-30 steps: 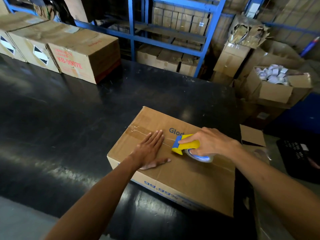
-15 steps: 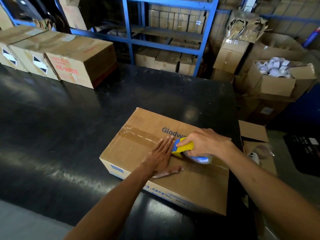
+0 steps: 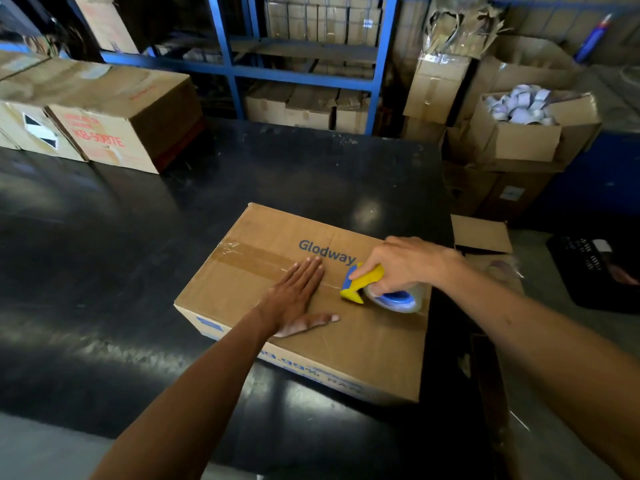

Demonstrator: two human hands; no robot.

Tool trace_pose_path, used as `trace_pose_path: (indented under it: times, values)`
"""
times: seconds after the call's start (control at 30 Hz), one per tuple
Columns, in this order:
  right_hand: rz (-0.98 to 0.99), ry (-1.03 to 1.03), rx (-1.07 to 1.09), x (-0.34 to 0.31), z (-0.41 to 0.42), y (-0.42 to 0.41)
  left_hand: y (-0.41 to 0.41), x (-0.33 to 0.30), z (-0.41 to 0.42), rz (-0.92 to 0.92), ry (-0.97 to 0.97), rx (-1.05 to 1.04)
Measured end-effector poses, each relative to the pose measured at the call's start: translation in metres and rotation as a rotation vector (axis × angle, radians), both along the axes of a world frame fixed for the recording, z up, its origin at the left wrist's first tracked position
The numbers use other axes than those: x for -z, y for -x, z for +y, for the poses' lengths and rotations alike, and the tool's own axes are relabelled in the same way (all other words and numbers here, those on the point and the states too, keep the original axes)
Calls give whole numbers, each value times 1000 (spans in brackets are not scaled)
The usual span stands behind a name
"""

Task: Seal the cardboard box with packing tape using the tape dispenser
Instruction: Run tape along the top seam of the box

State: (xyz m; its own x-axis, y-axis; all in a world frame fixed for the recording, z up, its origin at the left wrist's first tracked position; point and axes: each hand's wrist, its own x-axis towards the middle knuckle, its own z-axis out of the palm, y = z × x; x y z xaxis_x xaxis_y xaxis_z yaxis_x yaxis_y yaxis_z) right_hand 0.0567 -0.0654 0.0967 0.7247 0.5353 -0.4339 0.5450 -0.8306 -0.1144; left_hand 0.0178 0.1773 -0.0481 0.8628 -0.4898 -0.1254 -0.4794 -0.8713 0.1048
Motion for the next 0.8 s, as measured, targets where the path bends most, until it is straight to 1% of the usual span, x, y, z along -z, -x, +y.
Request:
trace_pose_path:
  times: [0.13,0.2,0.27,0.33,0.43,0.5,0.6,0.8]
  values:
    - [50,93,31,-1,-52,16,0,-1,-1,11,-15,22]
    - [21,74,33,0,-56,21,1,-4,-2,33,-39,17]
    - [-1,54,16,2,-54,20,3,-7,-8,28,-60,-33]
    - [-11,44,3,2,-52,18,8,-10,-34,34,-29,-40]
    - [-53,45,-4,7,-55,16,24,-4,-95,40,60,34]
    - [-74,23,-2,10,-60,15,27,-1,-116,15,91,5]
    - [-86,-10,-16,10,-64,16,27,2,-113,14,94,-20]
    - [-86,-51,-24,7,-68,19,27,-2,-113,-8,49,4]
